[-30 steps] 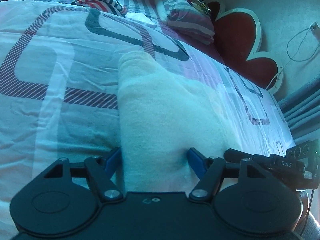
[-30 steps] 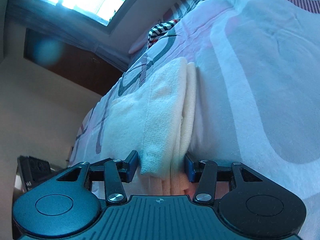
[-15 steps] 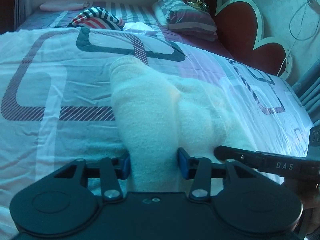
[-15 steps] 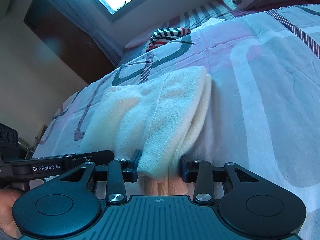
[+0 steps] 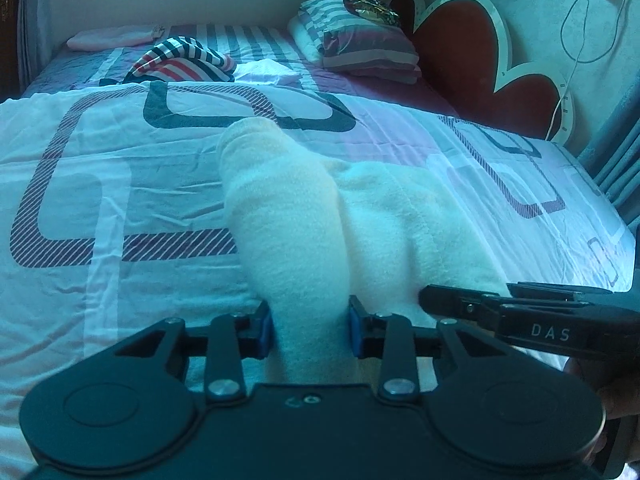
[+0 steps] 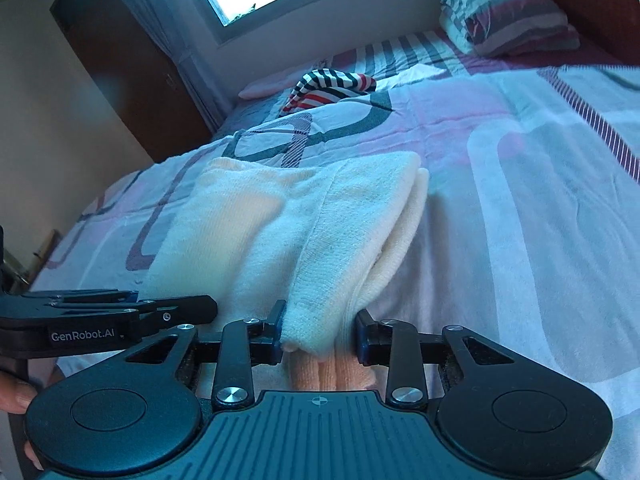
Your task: Fold small clothes
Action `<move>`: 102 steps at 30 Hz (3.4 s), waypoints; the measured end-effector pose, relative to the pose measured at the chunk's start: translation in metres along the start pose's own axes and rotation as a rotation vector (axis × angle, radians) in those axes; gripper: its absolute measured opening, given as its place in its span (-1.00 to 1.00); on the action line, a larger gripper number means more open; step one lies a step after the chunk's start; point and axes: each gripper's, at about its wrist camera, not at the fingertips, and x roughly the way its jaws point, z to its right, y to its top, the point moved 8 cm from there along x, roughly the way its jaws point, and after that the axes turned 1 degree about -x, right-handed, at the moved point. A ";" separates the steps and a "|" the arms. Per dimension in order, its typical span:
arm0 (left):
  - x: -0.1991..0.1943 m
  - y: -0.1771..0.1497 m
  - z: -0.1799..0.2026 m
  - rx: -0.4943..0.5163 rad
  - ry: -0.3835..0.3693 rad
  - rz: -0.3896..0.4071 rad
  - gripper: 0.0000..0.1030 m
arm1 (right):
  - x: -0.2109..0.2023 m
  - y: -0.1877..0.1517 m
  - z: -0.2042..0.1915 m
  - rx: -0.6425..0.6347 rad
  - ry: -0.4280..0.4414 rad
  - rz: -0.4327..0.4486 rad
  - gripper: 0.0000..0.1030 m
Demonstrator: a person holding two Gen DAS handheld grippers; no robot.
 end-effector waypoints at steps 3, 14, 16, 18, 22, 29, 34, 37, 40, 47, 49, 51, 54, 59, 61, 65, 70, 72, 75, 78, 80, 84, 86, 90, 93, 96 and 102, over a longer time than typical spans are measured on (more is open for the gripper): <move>-0.004 0.001 0.001 0.022 -0.015 0.006 -0.38 | -0.003 0.004 -0.009 -0.022 -0.051 0.006 -0.40; -0.063 -0.004 -0.054 0.022 -0.035 0.064 -0.39 | -0.003 0.007 -0.099 -0.124 -0.031 0.029 -0.41; -0.080 -0.007 -0.078 0.020 -0.013 0.068 -0.39 | 0.007 0.002 -0.126 -0.131 0.001 0.023 -0.41; -0.098 -0.011 -0.102 0.016 0.011 0.068 -0.39 | 0.018 -0.005 -0.152 -0.131 0.034 0.015 -0.41; -0.126 -0.024 -0.150 -0.002 0.062 0.063 -0.38 | 0.041 -0.020 -0.202 -0.121 0.098 -0.006 -0.41; -0.149 -0.045 -0.209 -0.056 0.115 0.043 -0.37 | 0.081 -0.047 -0.252 -0.101 0.168 -0.056 -0.41; -0.141 -0.054 -0.230 -0.056 0.151 0.057 0.51 | 0.094 -0.056 -0.234 -0.018 0.149 -0.091 -0.41; -0.142 -0.061 -0.242 -0.056 0.163 0.089 0.39 | 0.093 -0.060 -0.226 -0.007 0.154 -0.090 -0.41; -0.133 -0.069 -0.254 -0.153 0.068 0.082 0.21 | 0.098 -0.063 -0.223 0.000 0.156 -0.082 -0.41; -0.133 -0.068 -0.257 -0.126 0.094 0.086 0.47 | 0.097 -0.066 -0.220 0.025 0.153 -0.076 -0.26; -0.136 -0.068 -0.256 -0.095 0.121 0.088 0.56 | 0.092 -0.065 -0.220 -0.009 0.112 -0.064 -0.06; -0.138 -0.068 -0.254 -0.075 0.133 0.089 0.56 | 0.088 -0.066 -0.223 -0.053 0.083 -0.062 0.03; -0.144 -0.068 -0.249 -0.047 0.157 0.092 0.56 | 0.082 -0.068 -0.224 -0.076 0.050 -0.061 0.03; -0.166 -0.072 -0.240 -0.036 0.165 0.111 0.47 | 0.067 -0.068 -0.235 -0.102 0.050 -0.050 0.02; -0.168 -0.081 -0.239 -0.052 0.154 0.100 0.47 | 0.068 -0.074 -0.236 -0.122 0.030 -0.076 0.02; -0.165 -0.112 -0.240 -0.067 0.176 0.052 0.51 | 0.069 -0.088 -0.222 -0.116 -0.032 -0.100 0.02; -0.190 -0.146 -0.240 -0.156 0.160 0.083 0.49 | 0.029 -0.100 -0.235 -0.140 0.018 -0.058 0.01; -0.195 -0.155 -0.238 -0.185 0.154 0.086 0.48 | 0.021 -0.114 -0.244 -0.175 0.041 -0.069 0.01; -0.199 -0.163 -0.231 -0.169 0.173 0.087 0.48 | 0.025 -0.139 -0.245 -0.213 0.011 -0.123 -0.03; -0.201 -0.167 -0.226 -0.136 0.200 0.086 0.51 | 0.027 -0.149 -0.231 -0.204 -0.038 -0.113 -0.07; -0.203 -0.171 -0.223 -0.127 0.213 0.086 0.52 | 0.023 -0.151 -0.227 -0.239 -0.078 -0.094 -0.08; -0.207 -0.182 -0.221 -0.122 0.239 0.089 0.53 | 0.018 -0.157 -0.222 -0.227 -0.072 -0.088 -0.07; -0.208 -0.185 -0.221 -0.128 0.248 0.097 0.53 | 0.017 -0.159 -0.220 -0.218 -0.067 -0.082 -0.07; -0.212 -0.188 -0.217 -0.135 0.287 0.097 0.53 | 0.015 -0.160 -0.223 -0.240 -0.083 -0.069 -0.07; -0.217 -0.195 -0.212 -0.132 0.321 0.080 0.56 | 0.006 -0.165 -0.221 -0.225 -0.084 -0.073 -0.07; -0.221 -0.211 -0.203 -0.066 0.389 0.041 0.52 | -0.006 -0.172 -0.220 -0.212 -0.092 -0.100 -0.07; -0.263 -0.233 -0.180 -0.119 0.424 0.132 0.89 | -0.070 -0.187 -0.233 -0.207 -0.060 -0.016 -0.02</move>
